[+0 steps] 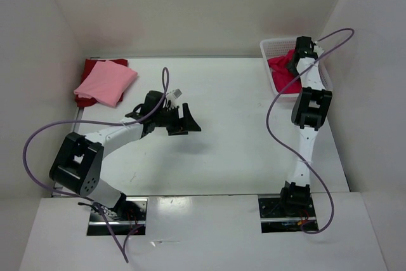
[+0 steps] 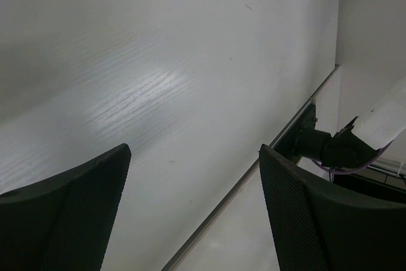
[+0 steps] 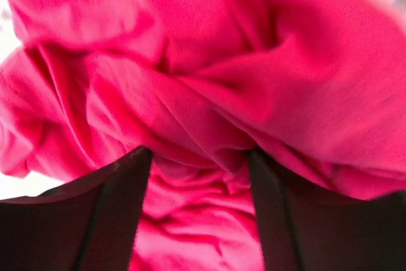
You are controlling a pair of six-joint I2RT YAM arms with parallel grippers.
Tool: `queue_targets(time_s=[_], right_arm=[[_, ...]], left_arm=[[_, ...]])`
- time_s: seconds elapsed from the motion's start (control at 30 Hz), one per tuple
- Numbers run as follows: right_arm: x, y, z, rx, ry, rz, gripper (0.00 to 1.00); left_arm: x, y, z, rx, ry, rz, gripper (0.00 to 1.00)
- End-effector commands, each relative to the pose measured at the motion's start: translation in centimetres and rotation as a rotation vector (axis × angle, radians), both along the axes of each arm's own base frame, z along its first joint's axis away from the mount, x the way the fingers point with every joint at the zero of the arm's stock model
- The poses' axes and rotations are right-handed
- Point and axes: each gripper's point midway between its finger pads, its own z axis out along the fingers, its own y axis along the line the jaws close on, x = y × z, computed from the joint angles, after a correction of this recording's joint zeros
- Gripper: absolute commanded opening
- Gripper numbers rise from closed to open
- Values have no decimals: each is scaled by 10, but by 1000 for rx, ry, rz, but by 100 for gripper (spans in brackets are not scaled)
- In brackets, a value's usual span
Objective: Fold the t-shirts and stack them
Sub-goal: Grab crumpled tshirt from bin with the right arm, then move the tshirt to the center of the board
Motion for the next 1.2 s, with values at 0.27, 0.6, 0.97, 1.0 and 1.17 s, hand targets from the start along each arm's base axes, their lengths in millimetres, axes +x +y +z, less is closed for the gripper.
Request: queue_targets(time_s=[0.27,0.6,0.97,1.0,1.17], right_arm=[[17,5,49,-57,-60,29,0],[-19,106,330,34,-600,311,0],[-212,338,570,513,-1186,1165,0],[-228,347,581,518,-1215,1225,0],[-217,374,528,694,-1086,1242,1]], left_arm=[[33,10,20,-16,-63,43,89],[55,26,34,-31,-66,121,89],[107,124,74,-114,-86,494,89],[110,135,74,-122,-72,541,89],[105,198,74,-149,-56,721,89]])
